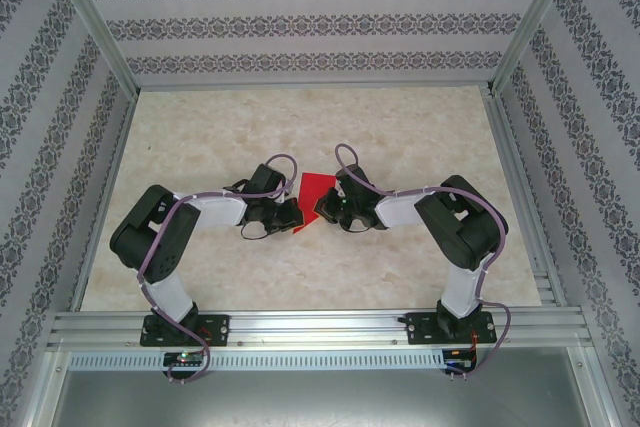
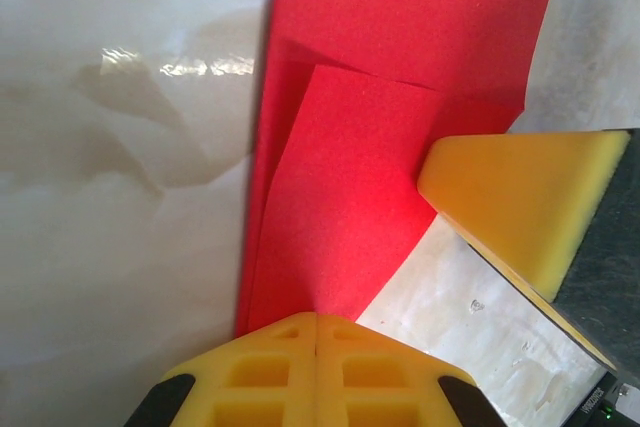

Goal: Fold a paper plane with a square sheet of paper (pick it up from the middle)
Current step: Third fold the triangle at the center of the table.

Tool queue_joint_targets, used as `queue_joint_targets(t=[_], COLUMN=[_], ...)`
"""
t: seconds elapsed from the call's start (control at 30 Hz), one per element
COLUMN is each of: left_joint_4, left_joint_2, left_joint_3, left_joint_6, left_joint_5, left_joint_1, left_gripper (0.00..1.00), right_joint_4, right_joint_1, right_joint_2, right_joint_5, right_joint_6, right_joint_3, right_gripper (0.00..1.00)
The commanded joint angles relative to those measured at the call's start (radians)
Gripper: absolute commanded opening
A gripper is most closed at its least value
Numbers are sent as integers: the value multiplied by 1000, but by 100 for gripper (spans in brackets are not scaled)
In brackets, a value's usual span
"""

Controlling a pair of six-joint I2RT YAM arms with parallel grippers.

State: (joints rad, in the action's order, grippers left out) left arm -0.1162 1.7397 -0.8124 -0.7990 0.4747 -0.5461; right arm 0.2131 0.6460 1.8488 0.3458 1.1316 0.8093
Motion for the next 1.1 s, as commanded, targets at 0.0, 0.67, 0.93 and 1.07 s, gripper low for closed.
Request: queue_joint_targets(t=[0.0,0.67,0.93,1.07], left_joint_4=[-80,-121,-183,-185], left_joint_2=[17,26,41,42], left_joint_3=[3,7,4,1], left_joint_6=[15,17,22,29], left_joint_5=[-77,-113,-150,-149], left_joint_1=[-11,-11,-12,-12], left_gripper=[0,0,0,0], right_joint_4=[-51,-70,-175,-194], right_joint_1=[5,45,-94,-160], right_joint_2=[25,39,21,3], right_joint_5=[-22,-10,-72,-75], right_joint_6=[-27,-99,-188,-218], right_joint_3=[-2,42,27,25], right_gripper=[0,0,0,0])
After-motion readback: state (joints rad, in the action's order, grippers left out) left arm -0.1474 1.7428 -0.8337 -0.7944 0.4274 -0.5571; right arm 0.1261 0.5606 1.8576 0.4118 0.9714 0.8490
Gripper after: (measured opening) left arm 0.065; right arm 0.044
